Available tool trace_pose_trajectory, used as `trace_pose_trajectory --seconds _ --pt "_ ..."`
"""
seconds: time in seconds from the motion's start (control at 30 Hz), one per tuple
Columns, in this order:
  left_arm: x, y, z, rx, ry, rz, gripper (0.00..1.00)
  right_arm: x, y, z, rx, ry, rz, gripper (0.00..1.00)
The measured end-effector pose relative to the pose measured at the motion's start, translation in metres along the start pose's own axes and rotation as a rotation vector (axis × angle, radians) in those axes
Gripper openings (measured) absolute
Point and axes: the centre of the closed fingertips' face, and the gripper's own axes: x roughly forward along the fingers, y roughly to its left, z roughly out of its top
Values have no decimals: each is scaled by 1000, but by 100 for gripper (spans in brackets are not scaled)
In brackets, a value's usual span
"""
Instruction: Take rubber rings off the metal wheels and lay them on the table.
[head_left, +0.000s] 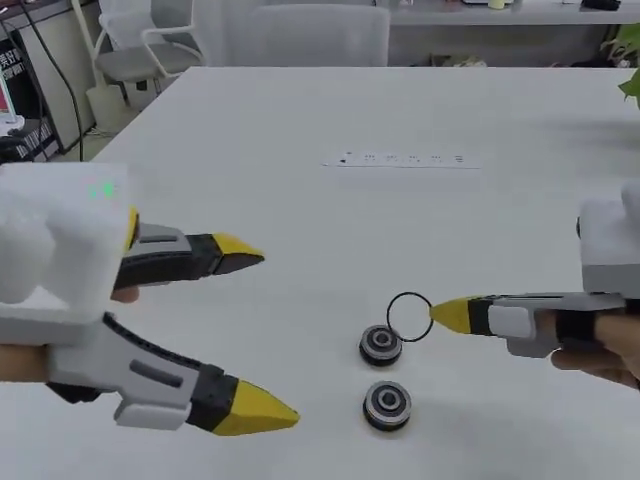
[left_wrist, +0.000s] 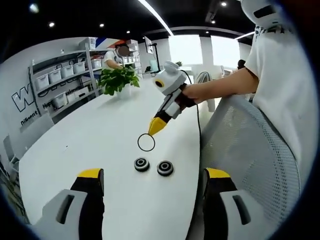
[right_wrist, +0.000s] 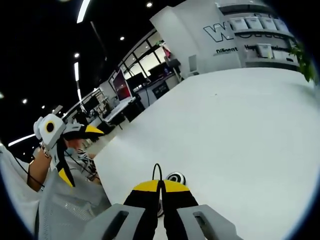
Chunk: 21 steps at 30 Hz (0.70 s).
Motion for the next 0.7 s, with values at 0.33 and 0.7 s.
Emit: trace_pose_trajectory --seconds 0.33,0.7 --pt "-19 -6 -33 -93 26 74 79 -2 3 7 10 -37 22 0" --pt "-21 -18 -57 -195 23 114 79 -4 10 16 15 -75 48 0"
